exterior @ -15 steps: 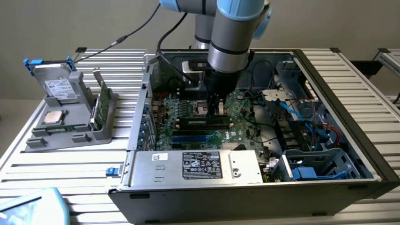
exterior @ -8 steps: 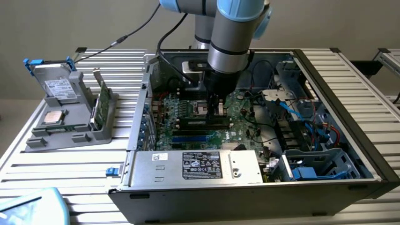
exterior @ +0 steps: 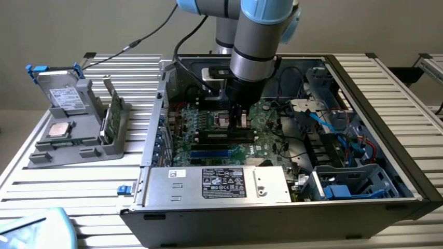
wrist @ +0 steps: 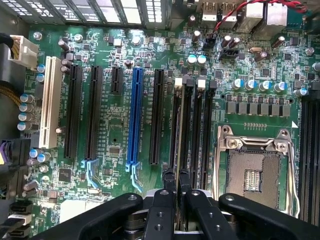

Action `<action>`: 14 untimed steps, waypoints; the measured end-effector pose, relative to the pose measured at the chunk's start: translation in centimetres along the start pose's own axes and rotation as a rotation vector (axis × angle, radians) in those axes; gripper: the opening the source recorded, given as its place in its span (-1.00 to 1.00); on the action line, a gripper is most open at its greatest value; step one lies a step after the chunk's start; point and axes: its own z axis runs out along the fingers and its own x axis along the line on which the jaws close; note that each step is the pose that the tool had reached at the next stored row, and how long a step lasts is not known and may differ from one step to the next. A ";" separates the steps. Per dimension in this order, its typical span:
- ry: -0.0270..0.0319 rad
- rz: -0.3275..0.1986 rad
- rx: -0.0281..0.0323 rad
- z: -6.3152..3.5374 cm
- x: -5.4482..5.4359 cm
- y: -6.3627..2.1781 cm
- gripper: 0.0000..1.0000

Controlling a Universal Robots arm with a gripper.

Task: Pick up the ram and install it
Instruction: 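Insert the ram into the slot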

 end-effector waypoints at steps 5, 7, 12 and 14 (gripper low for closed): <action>0.0033 0.001 -0.0015 0.06 -0.1 -0.02 -0.72; 0.0049 0.001 -0.0016 0.05 -0.2 -0.06 -0.72; 0.0084 0.001 -0.0044 0.04 -0.4 -0.09 -0.72; 0.0130 0.002 -0.0099 0.06 -0.5 -0.10 -0.72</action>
